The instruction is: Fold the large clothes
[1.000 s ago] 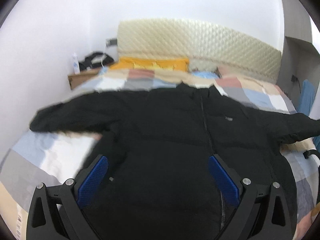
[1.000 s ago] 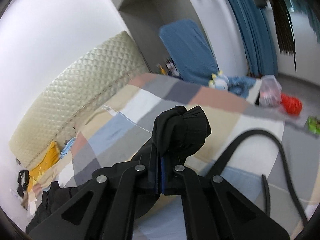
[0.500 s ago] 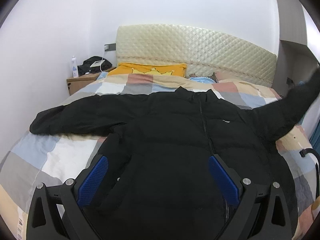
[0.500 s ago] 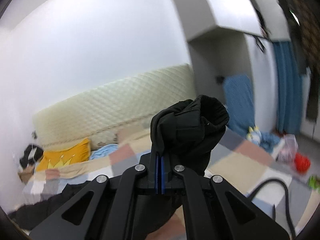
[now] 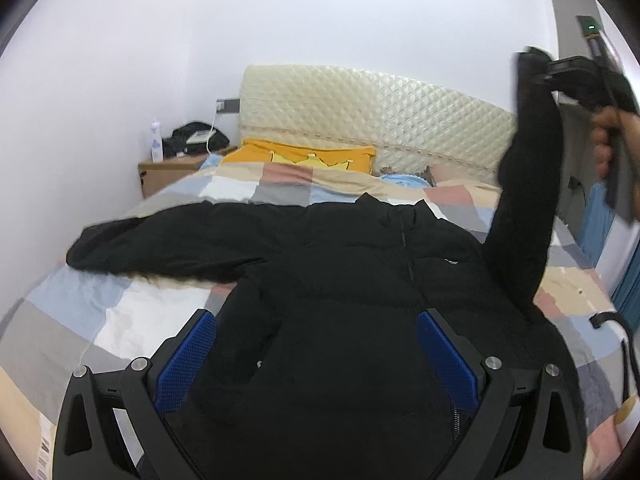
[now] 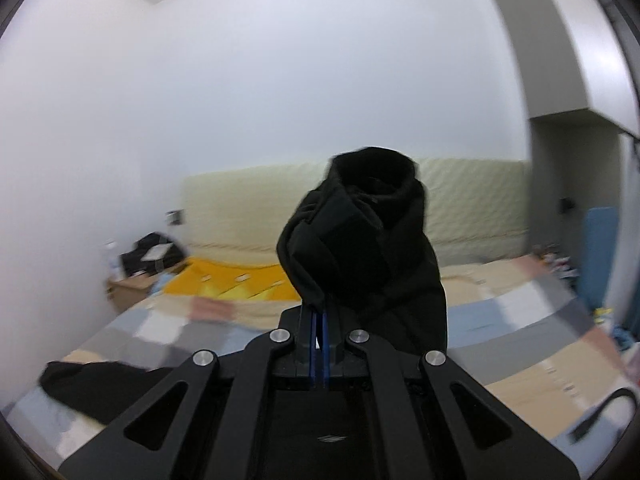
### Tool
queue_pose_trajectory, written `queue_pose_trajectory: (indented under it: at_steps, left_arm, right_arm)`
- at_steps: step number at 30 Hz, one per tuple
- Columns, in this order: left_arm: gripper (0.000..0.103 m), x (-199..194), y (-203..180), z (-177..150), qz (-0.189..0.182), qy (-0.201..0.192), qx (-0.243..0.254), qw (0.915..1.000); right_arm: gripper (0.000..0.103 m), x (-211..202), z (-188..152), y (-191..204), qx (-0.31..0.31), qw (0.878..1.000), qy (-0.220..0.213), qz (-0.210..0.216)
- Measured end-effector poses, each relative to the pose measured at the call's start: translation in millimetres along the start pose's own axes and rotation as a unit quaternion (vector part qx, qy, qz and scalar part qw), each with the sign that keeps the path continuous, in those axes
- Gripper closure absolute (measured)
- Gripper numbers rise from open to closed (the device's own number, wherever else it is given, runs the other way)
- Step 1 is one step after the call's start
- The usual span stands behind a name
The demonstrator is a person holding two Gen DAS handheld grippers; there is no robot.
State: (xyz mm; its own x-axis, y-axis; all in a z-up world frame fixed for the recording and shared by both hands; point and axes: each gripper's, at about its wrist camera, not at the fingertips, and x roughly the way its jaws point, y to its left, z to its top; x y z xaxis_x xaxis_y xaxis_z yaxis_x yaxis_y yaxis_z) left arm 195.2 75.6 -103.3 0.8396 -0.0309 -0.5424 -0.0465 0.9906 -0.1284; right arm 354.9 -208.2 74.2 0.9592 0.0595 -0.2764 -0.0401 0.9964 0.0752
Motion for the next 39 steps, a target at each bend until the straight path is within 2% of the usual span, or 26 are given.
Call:
queue_pose_trajectory:
  at_steps: [2,4,7,10,12,16,24,29,34,37,38,39]
  left_arm:
    - [0.001,-1,10,2,-0.026,0.015,-0.026,0.9992]
    - [0.001,-7,24,5,-0.042,0.01,-0.052,0.9977]
    - [0.001,-10,41,8,-0.024,-0.005,-0.062,0.9977]
    - [0.001,-8,66,12,0.015,-0.025,-0.089,0.9956]
    - [0.001,-5,79,14,0.021,-0.028,-0.105,0.9938]
    - [0.001,2,100,14,0.024,-0.023,-0.13,0.991]
    - [0.001,17,100,8,0.007,0.005,-0.12,0.9927]
    - [0.001,25,94,4,0.002,0.015,-0.102,0.9947]
    - [0.001,29,88,2,-0.009,0.026,-0.088,0.9958]
    - [0.001,28,85,1,-0.01,0.026,-0.083,0.9962]
    - [0.001,27,85,1,-0.01,0.026,-0.082,0.9963]
    - [0.001,26,84,1,-0.011,0.026,-0.081,0.9963]
  right_arm:
    - [0.102,12,-16,33,-0.003,1.0,0.012,0.025]
    - [0.102,26,-36,59,-0.004,0.998,0.029,0.048]
    - [0.102,50,-78,101,-0.021,0.994,0.064,0.084]
    - [0.102,72,-121,137,-0.056,0.986,0.11,0.111]
    - [0.102,83,-148,152,-0.063,0.98,0.136,0.129]
    - [0.102,98,-198,177,-0.079,0.97,0.18,0.145]
    - [0.1,119,-277,199,-0.1,0.952,0.257,0.136]
    - [0.097,112,-279,194,-0.095,0.952,0.261,0.131]
    - [0.091,104,-263,172,-0.015,0.956,0.254,0.146]
    - [0.087,96,-255,166,0.001,0.953,0.259,0.156]
    - [0.083,93,-252,166,-0.005,0.952,0.261,0.157]
    - [0.072,89,-250,166,-0.015,0.952,0.262,0.158]
